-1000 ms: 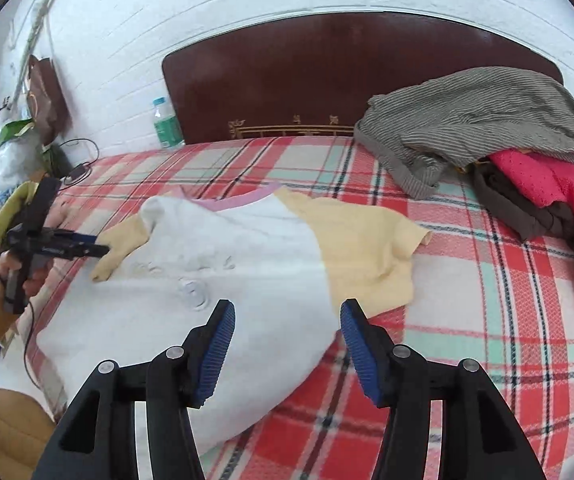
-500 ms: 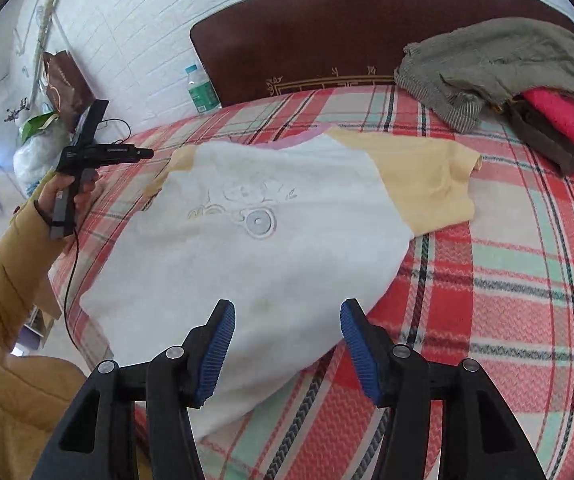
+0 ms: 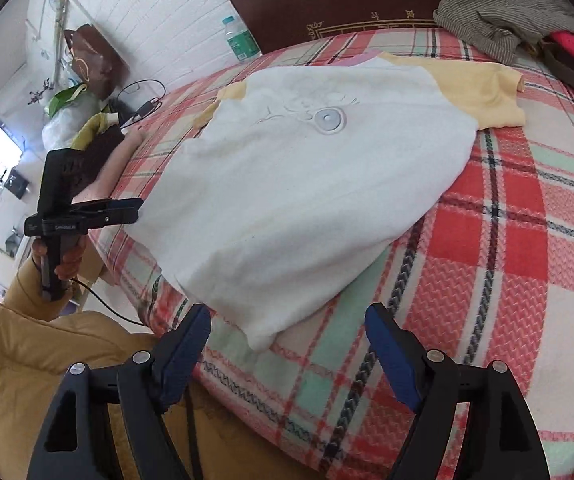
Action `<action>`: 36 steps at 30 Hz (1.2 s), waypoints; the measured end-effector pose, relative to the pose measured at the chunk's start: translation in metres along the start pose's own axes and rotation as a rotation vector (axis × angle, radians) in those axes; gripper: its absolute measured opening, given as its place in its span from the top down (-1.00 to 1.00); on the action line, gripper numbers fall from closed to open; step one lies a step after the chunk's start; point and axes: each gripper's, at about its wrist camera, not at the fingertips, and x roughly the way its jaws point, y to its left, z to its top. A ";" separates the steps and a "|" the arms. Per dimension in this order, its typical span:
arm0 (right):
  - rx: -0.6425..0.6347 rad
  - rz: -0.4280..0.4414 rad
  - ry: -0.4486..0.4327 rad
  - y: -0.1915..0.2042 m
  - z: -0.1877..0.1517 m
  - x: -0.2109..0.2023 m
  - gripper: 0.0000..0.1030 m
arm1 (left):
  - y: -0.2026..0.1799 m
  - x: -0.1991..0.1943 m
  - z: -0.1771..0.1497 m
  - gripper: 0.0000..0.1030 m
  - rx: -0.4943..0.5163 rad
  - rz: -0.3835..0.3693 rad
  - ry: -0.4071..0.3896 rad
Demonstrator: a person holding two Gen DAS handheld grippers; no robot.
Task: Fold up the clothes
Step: 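Press and smooth the T-shirt flat on the bed with both grippers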
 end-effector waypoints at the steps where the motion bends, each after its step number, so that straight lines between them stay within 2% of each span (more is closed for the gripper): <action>1: -0.006 -0.011 0.000 0.003 -0.001 0.005 -0.59 | -0.008 0.004 -0.001 -0.55 0.014 0.015 0.007; 3: -0.013 -0.028 -0.028 0.008 -0.001 0.009 -0.54 | -0.019 0.009 -0.001 -0.33 0.021 0.072 0.006; 4: -0.011 -0.019 -0.039 0.008 -0.001 0.009 -0.22 | -0.021 0.010 0.001 -0.20 0.013 0.066 0.007; 5: -0.001 -0.013 -0.037 0.006 -0.001 0.011 0.55 | -0.023 0.010 0.002 0.26 0.006 0.061 0.008; 6: 0.010 -0.010 -0.031 0.004 -0.001 0.013 0.92 | -0.025 0.010 0.004 0.60 -0.003 0.056 0.008; 9: 0.012 -0.035 -0.061 0.000 -0.004 0.000 0.91 | -0.032 -0.003 0.010 0.75 -0.036 0.038 -0.029; 12: 0.019 -0.039 -0.132 -0.006 -0.004 -0.037 0.92 | -0.039 -0.035 0.015 0.75 -0.047 -0.044 -0.071; 14: 0.022 -0.048 -0.187 -0.010 -0.003 -0.067 0.91 | -0.052 -0.049 0.014 0.75 -0.007 -0.085 -0.068; 16: 0.008 -0.098 -0.222 -0.013 -0.003 -0.092 0.91 | -0.064 -0.063 0.014 0.75 0.034 -0.119 -0.064; 17: 0.006 -0.111 -0.233 -0.016 -0.003 -0.101 0.91 | -0.066 -0.058 0.010 0.74 0.057 -0.083 -0.043; 19: 0.008 -0.146 -0.226 -0.022 -0.005 -0.107 0.91 | -0.069 -0.049 0.002 0.65 0.102 -0.010 -0.001; 20: 0.009 -0.163 -0.211 -0.026 -0.006 -0.107 0.91 | -0.071 -0.044 -0.002 0.49 0.125 0.026 0.021; 21: 0.019 -0.168 -0.188 -0.031 -0.008 -0.103 0.91 | -0.072 -0.039 -0.006 0.22 0.145 0.061 0.043; 23: 0.034 -0.172 -0.130 -0.038 -0.014 -0.090 0.88 | -0.057 -0.022 -0.014 -0.01 0.131 0.112 0.108; 25: 0.039 -0.212 -0.067 -0.043 -0.021 -0.076 0.82 | -0.039 -0.017 -0.020 -0.02 0.079 0.117 0.125; 26: 0.046 -0.228 -0.041 -0.046 -0.025 -0.071 0.71 | -0.031 -0.018 -0.021 -0.05 0.048 0.106 0.117; 28: 0.063 -0.223 -0.034 -0.051 -0.030 -0.072 0.53 | -0.024 -0.020 -0.024 -0.26 0.009 0.093 0.104; 29: 0.071 -0.214 -0.053 -0.052 -0.030 -0.076 0.51 | -0.023 -0.020 -0.025 -0.37 -0.001 0.089 0.099; 30: 0.075 -0.200 -0.083 -0.051 -0.029 -0.082 0.45 | -0.022 -0.021 -0.026 -0.39 -0.012 0.086 0.095; 31: 0.071 -0.192 -0.115 -0.049 -0.027 -0.088 0.26 | -0.022 -0.021 -0.027 -0.39 -0.021 0.081 0.091; 32: 0.065 -0.185 -0.147 -0.046 -0.025 -0.094 0.18 | -0.024 -0.017 -0.026 -0.39 -0.025 0.061 0.096; 35: 0.022 -0.139 -0.169 -0.032 -0.017 -0.093 0.18 | -0.040 -0.002 -0.024 -0.39 -0.024 0.009 0.115; 36: 0.011 -0.131 -0.158 -0.029 -0.014 -0.088 0.18 | -0.045 0.003 -0.024 -0.37 -0.012 0.034 0.116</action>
